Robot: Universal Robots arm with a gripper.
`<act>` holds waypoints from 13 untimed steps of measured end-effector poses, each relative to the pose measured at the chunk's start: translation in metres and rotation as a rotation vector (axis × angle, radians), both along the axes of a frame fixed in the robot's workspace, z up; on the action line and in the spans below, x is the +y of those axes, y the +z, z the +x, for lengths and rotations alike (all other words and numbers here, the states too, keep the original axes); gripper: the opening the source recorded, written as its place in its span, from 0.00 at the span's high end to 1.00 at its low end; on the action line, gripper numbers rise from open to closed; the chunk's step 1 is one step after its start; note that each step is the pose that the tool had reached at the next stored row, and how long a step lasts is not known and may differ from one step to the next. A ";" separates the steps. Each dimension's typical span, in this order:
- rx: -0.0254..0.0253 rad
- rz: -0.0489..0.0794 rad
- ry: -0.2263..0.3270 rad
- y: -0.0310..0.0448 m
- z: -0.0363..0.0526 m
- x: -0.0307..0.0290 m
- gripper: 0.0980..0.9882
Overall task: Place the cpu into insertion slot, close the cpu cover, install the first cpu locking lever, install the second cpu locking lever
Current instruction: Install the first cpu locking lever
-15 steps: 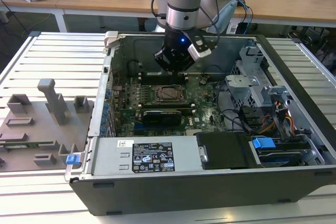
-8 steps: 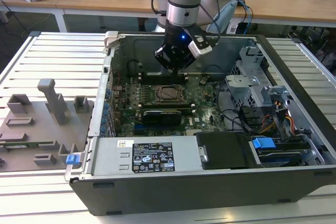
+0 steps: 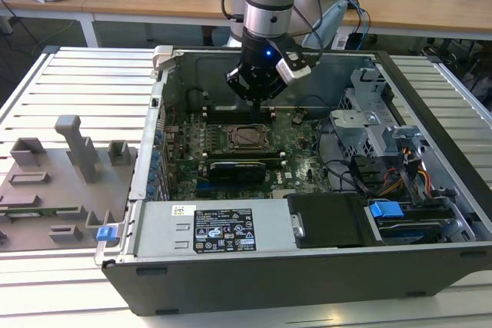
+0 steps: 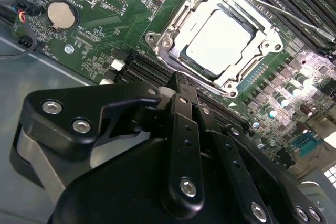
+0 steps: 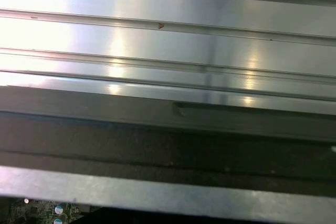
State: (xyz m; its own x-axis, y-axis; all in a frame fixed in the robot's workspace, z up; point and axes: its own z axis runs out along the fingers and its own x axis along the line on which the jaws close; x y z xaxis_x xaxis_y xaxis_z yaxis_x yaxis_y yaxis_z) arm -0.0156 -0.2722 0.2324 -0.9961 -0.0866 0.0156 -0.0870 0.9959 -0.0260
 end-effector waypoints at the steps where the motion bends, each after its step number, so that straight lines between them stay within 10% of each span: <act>1: 0.0002 0.000 0.000 0.0004 0.0000 0.0000 0.99; 13: 0.0000 0.000 0.000 0.0086 0.0000 0.0000 0.99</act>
State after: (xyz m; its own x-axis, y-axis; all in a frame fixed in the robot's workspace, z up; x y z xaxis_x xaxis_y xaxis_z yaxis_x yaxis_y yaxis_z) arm -0.0156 -0.2722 0.2410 -0.9961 -0.0866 0.0156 -0.0869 0.9959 -0.0261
